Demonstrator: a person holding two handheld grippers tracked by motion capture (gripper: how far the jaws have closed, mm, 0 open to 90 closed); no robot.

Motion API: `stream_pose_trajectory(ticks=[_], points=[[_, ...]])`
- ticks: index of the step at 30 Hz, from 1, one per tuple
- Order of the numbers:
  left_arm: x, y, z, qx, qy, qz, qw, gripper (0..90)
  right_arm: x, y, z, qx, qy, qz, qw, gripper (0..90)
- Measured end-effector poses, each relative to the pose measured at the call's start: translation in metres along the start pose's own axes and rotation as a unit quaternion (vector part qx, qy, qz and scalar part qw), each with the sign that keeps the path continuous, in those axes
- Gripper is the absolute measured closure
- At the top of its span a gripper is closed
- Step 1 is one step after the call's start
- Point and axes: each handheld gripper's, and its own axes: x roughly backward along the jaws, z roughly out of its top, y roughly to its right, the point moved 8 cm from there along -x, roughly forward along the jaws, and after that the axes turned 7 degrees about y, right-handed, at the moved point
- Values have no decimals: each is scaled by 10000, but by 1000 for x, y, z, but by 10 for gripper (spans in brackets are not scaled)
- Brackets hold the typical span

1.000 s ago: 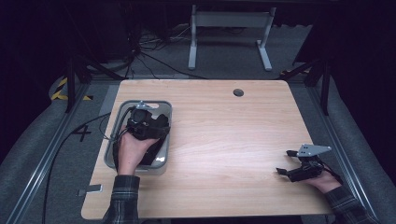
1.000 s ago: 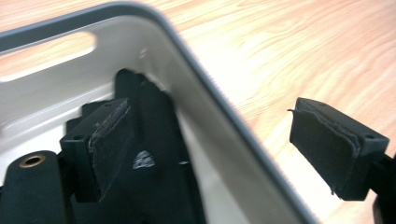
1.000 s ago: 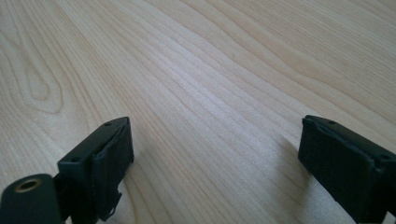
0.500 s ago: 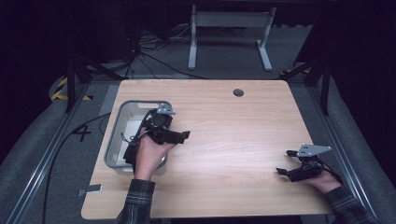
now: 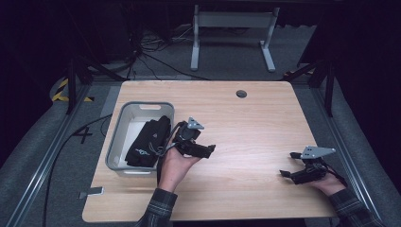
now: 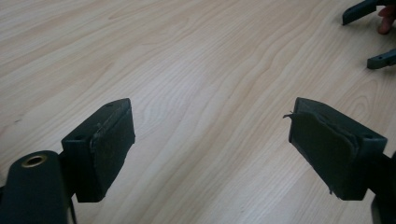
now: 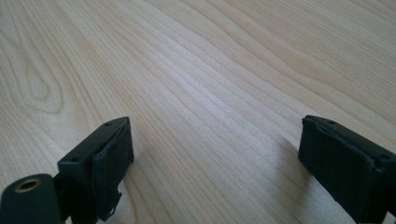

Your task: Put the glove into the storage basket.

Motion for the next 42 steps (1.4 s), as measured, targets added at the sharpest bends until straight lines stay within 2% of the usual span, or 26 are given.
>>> stream_pose_trajectory(ticks=[7,12,17,23,27,30,35,42], points=[[-19,21,-13,-144,-122,-140,9997,148,0,0,0,0,-1,0,10000,108],[-34,34,-25,-236,-183,-157,9994,148,0,0,0,0,0,0,10000,108],[-50,45,-38,-389,-366,-237,9983,146,0,0,0,0,0,-3,10000,108],[-68,58,-51,-509,-371,-236,9977,145,0,0,0,1,0,-3,10000,108],[-76,61,-59,-667,-591,-189,9958,117,0,0,0,2,-1,-3,10000,108],[-79,62,-63,-696,-551,-185,9959,101,0,0,0,-1,-1,-1,10000,108],[-82,64,-66,-887,-456,-190,9948,32,0,0,0,2,-1,-2,10000,107],[-82,64,-68,-954,-408,-271,9942,1,0,0,0,2,0,-4,10000,107]])
